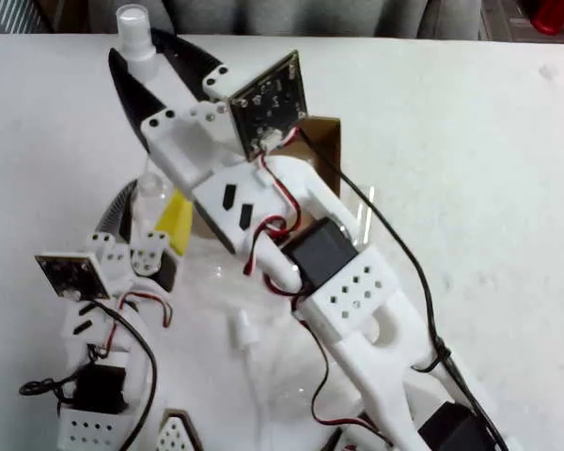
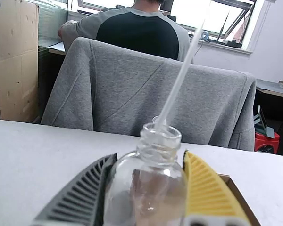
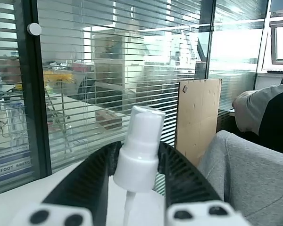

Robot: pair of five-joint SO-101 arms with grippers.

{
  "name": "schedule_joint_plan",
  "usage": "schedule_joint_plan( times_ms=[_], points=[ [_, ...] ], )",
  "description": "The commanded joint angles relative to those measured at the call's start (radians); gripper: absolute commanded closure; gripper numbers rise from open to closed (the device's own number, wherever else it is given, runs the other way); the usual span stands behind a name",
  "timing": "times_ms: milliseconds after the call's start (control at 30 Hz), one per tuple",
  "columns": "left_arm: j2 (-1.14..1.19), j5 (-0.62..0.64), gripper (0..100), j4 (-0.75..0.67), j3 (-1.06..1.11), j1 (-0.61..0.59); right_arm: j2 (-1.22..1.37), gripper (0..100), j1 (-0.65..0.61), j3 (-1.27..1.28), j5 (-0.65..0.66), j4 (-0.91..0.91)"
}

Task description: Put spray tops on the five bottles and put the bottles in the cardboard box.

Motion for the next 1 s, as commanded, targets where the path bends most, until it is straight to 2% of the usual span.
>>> schedule_joint_plan(
  times_ms=[0,167,500,633,967],
  points=[
    [-0.022,0.005,98,-0.032,-0.011,0.007,-0.007,98.3,-0.001,-0.017,0.014,0.004],
    [-0.022,0.005,98,-0.032,-0.011,0.007,-0.005,98.3,-0.005,-0.011,0.107,0.010],
    [-0.022,0.005,98,-0.032,-0.011,0.007,-0.004,98.3,-0.019,-0.008,0.101,0.012],
    [-0.022,0.005,98,-0.032,-0.011,0.007,-0.004,98.1,-0.067,0.018,0.107,0.013],
    [-0.022,0.005,98,-0.032,-0.011,0.007,0.005,96.9,-0.101,-0.086,0.103,0.269]
  ],
)
